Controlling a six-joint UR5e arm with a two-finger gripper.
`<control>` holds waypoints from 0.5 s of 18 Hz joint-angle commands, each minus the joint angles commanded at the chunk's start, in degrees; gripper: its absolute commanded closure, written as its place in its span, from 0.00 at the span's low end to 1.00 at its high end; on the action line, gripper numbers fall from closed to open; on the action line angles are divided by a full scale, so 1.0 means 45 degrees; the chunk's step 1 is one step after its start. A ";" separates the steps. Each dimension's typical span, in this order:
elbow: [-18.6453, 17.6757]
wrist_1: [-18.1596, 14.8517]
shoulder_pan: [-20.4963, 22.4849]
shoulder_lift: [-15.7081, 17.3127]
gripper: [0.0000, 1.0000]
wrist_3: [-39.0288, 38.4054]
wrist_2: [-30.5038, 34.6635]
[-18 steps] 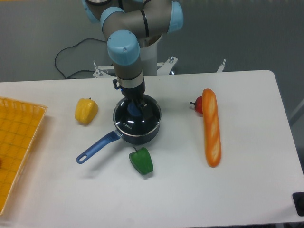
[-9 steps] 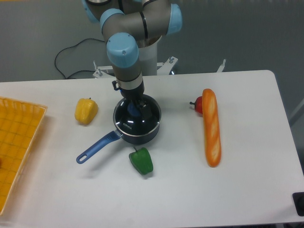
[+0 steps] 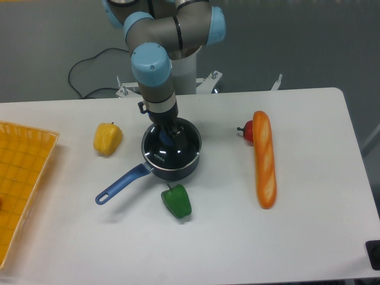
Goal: Open the lid
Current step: 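Close the gripper on the blue lid knob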
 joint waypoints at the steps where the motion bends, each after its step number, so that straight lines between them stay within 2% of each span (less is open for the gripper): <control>1: 0.0019 0.0000 0.0000 0.0000 0.00 -0.0021 0.0000; 5: 0.0000 -0.0020 0.0000 0.0019 0.00 -0.0839 0.0000; 9: -0.0078 -0.0020 -0.0019 0.0039 0.00 -0.0881 0.0058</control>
